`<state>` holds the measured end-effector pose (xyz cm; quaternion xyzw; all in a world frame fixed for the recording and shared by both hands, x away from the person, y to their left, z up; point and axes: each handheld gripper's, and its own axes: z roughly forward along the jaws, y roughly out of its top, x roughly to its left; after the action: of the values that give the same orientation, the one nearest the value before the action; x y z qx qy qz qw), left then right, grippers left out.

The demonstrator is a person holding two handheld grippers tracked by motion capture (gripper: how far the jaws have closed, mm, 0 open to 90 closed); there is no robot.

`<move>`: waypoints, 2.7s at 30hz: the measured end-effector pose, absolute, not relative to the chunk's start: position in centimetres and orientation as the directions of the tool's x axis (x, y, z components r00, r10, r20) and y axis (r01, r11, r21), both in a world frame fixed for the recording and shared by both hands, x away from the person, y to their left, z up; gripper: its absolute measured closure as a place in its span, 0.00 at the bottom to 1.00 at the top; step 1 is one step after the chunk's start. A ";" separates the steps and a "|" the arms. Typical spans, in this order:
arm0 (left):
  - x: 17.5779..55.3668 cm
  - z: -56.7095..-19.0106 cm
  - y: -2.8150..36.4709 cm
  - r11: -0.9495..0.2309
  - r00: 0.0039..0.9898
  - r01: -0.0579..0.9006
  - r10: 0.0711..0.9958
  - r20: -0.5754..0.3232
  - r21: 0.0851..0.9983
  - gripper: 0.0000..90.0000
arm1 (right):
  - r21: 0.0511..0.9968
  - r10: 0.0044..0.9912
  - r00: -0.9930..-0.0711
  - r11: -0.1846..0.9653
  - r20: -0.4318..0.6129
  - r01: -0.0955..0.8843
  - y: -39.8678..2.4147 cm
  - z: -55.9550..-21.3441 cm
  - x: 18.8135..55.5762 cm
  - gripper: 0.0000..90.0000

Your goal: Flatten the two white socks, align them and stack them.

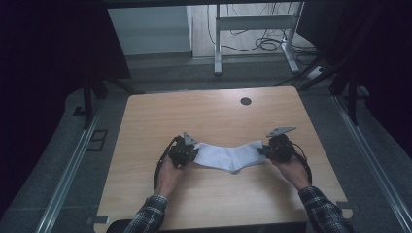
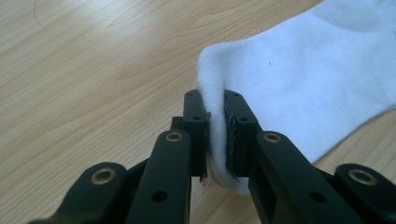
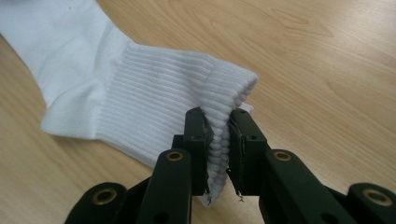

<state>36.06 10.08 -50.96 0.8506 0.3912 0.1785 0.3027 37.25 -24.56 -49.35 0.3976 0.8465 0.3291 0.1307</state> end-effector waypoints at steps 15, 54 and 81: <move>36.7 -52.5 10.1 -0.535 0.614 0.573 0.782 0.107 0.620 0.77 | 0.625 0.752 -0.659 0.514 0.002 0.588 -23.9 -50.8 38.6 0.77; 34.9 -50.3 10.7 -0.388 0.618 0.594 0.781 -0.091 0.705 0.27 | 0.653 0.751 -0.660 0.493 0.013 0.575 -25.3 -49.8 37.0 0.35; 29.5 -49.4 14.5 -0.402 0.646 0.572 0.758 -0.091 0.715 0.18 | 0.696 0.743 -0.669 0.461 0.036 0.550 -27.6 -47.9 32.7 0.22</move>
<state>29.52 14.48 -49.44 0.8280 0.4016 0.1251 0.3708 32.72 -27.56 -47.85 0.3832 0.8437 0.3500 0.1375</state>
